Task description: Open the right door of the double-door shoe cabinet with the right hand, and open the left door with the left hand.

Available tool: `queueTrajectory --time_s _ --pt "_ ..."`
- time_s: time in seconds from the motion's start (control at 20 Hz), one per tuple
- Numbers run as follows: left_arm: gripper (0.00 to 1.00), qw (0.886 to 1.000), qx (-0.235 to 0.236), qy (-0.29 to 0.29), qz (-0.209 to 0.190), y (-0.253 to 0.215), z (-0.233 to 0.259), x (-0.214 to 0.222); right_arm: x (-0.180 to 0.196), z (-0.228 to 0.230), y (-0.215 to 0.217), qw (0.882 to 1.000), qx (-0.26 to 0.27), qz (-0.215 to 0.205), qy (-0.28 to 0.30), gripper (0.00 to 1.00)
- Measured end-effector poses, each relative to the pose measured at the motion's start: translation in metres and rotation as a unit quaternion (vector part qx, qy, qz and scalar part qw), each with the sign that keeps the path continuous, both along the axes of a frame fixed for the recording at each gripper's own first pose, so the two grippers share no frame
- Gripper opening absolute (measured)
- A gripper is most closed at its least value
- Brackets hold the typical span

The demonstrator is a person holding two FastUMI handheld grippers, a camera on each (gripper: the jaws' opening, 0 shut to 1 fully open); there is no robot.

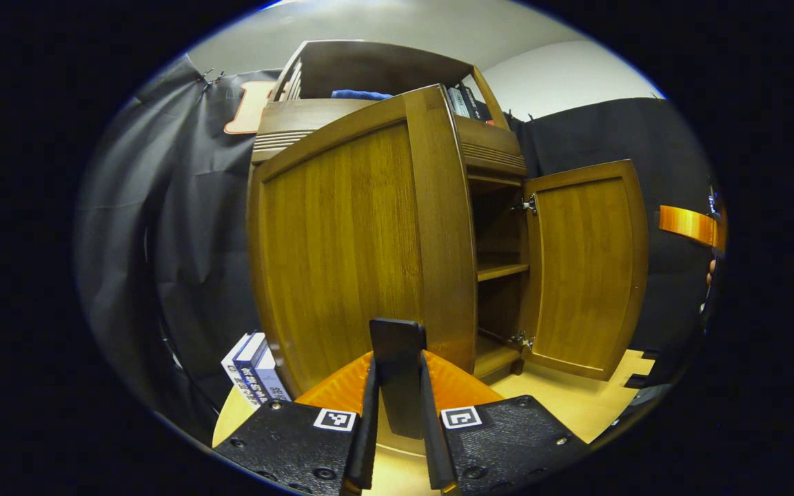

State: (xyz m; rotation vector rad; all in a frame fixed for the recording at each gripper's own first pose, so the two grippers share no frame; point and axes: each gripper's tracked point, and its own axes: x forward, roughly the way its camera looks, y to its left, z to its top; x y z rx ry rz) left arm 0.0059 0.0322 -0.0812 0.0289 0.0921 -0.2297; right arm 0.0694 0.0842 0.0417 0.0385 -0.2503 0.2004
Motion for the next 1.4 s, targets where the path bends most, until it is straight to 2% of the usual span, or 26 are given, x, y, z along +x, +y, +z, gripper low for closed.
queueTrajectory --time_s 0.25,0.4,0.45,0.55,0.6,0.65,0.8,0.85,0.9,1.05,1.1,1.25,1.4 --pt "0.30 1.000 -0.007 0.011 0.026 0.026 -0.003 -0.018 0.001 -0.006 0.014 1.000 0.001 0.009 0.002 0.99" --pt "0.30 0.996 -0.007 0.007 0.085 0.059 0.003 -0.032 0.007 -0.013 0.025 1.000 0.000 0.015 0.013 0.98" --pt "0.31 0.995 -0.004 -0.017 0.100 0.070 0.012 -0.034 0.009 -0.017 0.031 1.000 -0.011 0.019 0.017 0.98" --pt "0.27 0.993 0.008 0.003 0.116 0.080 0.004 -0.041 0.010 -0.025 0.035 0.999 -0.031 0.010 0.026 1.00" --pt "0.24 0.993 0.005 -0.006 0.121 0.087 0.010 -0.040 0.014 -0.030 0.040 0.999 -0.039 0.012 0.029 1.00" --pt "0.25 0.992 0.001 0.001 0.128 0.093 0.008 -0.040 0.014 -0.032 0.047 0.999 -0.040 0.020 0.030 1.00" --pt "0.17 0.988 0.005 0.006 0.153 0.119 0.005 -0.039 0.012 -0.034 0.067 0.998 -0.038 0.042 0.033 1.00" --pt "0.16 0.988 0.003 0.005 0.155 0.126 0.004 -0.041 0.011 -0.033 0.070 0.998 -0.038 0.045 0.032 1.00" --pt "0.08 0.989 -0.003 0.005 0.151 0.128 0.007 -0.041 0.011 -0.031 0.073 0.998 -0.038 0.048 0.030 1.00" --pt "0.07 0.990 -0.002 0.005 0.140 0.136 0.003 -0.041 0.006 -0.027 0.081 0.998 -0.032 0.057 0.025 1.00" --pt "0.04 0.991 -0.004 0.000 0.134 0.140 0.005 -0.041 0.006 -0.026 0.082 0.998 -0.029 0.059 0.024 1.00" --pt "0.06 0.994 0.003 -0.002 0.107 0.152 0.005 -0.043 0.006 -0.021 0.080 0.998 -0.014 0.057 0.022 0.97" --pt "0.05 0.997 -0.003 -0.003 0.082 0.164 0.006 -0.043 0.008 -0.021 0.079 0.998 -0.010 0.053 0.025 1.00"
